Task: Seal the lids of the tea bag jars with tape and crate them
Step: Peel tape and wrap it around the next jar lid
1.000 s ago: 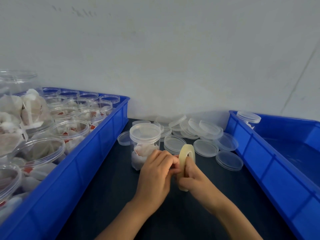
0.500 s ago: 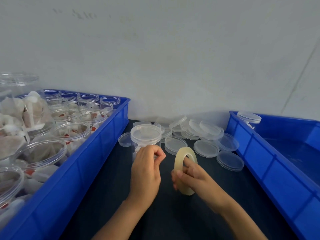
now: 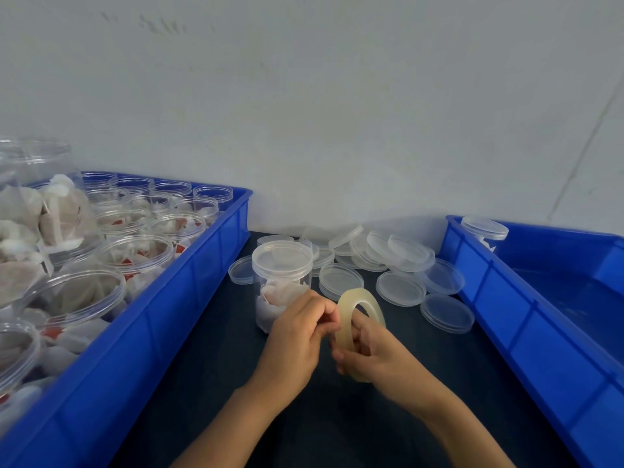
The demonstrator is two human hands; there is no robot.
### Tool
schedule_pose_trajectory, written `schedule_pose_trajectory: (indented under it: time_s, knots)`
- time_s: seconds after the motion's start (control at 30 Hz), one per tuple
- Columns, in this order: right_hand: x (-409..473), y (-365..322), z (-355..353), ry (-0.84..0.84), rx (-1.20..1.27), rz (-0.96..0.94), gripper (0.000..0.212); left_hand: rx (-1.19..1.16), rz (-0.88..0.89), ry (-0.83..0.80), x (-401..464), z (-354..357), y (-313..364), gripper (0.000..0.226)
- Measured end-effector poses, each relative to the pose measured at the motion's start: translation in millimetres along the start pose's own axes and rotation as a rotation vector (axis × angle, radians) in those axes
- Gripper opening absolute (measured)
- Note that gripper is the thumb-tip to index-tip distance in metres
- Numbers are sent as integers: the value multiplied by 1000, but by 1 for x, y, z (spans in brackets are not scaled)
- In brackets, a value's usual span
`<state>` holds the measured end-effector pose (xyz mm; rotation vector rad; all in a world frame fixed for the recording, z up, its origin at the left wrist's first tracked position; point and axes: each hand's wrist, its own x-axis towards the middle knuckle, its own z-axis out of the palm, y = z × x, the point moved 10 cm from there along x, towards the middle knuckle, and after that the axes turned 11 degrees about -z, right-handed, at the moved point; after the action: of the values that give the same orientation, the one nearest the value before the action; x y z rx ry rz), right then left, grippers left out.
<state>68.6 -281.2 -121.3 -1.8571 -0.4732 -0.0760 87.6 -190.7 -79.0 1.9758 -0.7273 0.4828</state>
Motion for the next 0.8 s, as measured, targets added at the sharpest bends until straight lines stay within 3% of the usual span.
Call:
schedule_pose_trajectory:
  time_s: [0.2,0.3,0.43,0.63,0.8]
  knots:
    - [2,-6,2,21,-108,-32,11,56,-20,0,-3,4,-3,33]
    - [2,-5,-4,91,-116,-28,5,56,-14,68,-3,-5,0,26]
    - [-1,-4,-9,117,-53,-1,18,-63,-73,138,-1,-16,-3,19]
    - [-1,-8,-5,270,276,34,43,-505,-316,-80,-3,6,-18,21]
    - [-7,1,-9,386,396,89,30,-426,-226,-139,-7,14,-3,35]
